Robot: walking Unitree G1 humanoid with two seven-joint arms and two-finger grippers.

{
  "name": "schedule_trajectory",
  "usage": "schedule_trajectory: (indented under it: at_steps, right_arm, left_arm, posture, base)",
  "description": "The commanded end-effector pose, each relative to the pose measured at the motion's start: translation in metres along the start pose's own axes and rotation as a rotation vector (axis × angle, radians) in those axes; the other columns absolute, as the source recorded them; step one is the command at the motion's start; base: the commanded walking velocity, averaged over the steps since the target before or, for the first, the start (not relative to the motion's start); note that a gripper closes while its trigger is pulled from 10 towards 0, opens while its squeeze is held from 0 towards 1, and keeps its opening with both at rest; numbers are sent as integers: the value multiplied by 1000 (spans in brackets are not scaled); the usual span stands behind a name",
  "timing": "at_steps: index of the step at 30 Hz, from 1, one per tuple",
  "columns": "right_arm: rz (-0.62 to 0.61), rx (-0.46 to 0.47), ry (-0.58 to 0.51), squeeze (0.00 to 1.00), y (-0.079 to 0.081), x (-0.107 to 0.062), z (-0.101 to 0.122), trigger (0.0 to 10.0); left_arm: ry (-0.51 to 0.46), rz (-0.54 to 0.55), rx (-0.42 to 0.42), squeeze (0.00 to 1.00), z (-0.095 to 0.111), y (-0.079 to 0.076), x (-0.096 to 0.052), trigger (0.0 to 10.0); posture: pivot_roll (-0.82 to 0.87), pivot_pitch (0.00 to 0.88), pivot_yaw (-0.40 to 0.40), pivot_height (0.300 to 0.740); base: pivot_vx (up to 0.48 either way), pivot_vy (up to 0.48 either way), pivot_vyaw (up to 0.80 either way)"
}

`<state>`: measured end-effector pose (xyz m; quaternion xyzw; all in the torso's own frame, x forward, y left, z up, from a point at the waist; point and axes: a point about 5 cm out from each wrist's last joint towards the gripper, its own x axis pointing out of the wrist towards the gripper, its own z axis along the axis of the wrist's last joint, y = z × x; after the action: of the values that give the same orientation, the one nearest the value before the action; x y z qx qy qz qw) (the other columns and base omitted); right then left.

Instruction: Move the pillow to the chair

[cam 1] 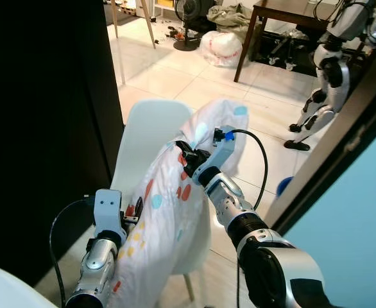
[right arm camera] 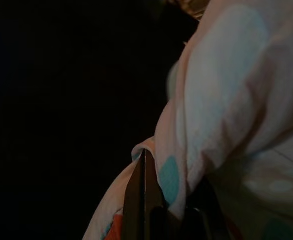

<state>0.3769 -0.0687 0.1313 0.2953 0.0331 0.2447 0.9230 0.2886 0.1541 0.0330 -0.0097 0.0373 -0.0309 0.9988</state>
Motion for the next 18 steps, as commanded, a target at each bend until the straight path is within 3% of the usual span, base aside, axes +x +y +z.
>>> schedule_trajectory:
  at_steps: [1,5,9,13,18]
  right_arm:
    - [61,-31,-35,0,15,11,16,10000]
    - [142,-49,31,0,26,15,9,10000]
    - [423,-154,163,0,55,16,-7,10000]
    - [471,-179,165,0,65,20,-4,10000]
    - [474,-155,101,0,82,34,16,10000]
  left_arm:
    - [55,-12,-10,0,-9,-5,-2,10000]
    - [63,-24,-13,0,-9,-7,-2,10000]
    - [76,-43,-34,0,-11,-11,-2,10000]
    - [73,-42,-34,0,-11,-11,-2,10000]
    - [69,-34,-27,0,-9,-10,0,10000]
  posture:
    - [11,45,-43,740]
    - [12,43,-43,740]
    - [13,37,-43,740]
    - [18,35,-42,740]
    - [20,33,-41,740]
  base:
    - [0,0,0]
    - [0,0,0]
    - [0,0,0]
    - [0,0,0]
    - [0,0,0]
